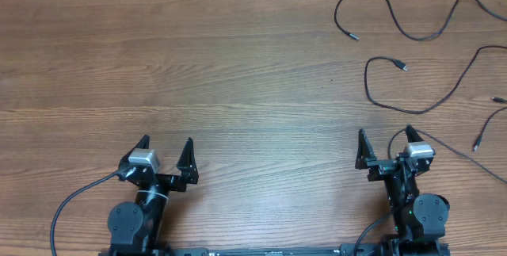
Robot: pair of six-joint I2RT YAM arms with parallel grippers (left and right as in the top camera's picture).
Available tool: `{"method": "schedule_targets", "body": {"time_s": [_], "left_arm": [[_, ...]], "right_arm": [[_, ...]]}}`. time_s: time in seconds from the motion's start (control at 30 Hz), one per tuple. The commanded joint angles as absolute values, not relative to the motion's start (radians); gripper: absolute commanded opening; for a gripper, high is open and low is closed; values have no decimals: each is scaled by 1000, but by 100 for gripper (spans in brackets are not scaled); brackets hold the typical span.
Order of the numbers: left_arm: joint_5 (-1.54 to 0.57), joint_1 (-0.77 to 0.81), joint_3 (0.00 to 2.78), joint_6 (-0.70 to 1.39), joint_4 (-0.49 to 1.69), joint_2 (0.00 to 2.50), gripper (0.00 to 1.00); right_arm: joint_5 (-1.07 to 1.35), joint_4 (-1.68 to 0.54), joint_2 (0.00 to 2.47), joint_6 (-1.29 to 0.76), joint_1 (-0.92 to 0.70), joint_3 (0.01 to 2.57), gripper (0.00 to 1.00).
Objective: Untangle cables
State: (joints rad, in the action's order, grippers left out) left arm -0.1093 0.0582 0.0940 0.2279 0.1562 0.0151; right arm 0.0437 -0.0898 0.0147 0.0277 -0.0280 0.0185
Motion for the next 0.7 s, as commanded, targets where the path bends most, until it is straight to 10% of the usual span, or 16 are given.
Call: {"method": "schedule_targets", "body": {"time_s": [0.0,0.67], "left_arm": [[-76,51,72,241,145,3,100],[41,51,27,239,61,3,100]], "right_arm": [[35,-83,3,35,-33,8,100],[35,-83,3,35,-33,8,100]]}}
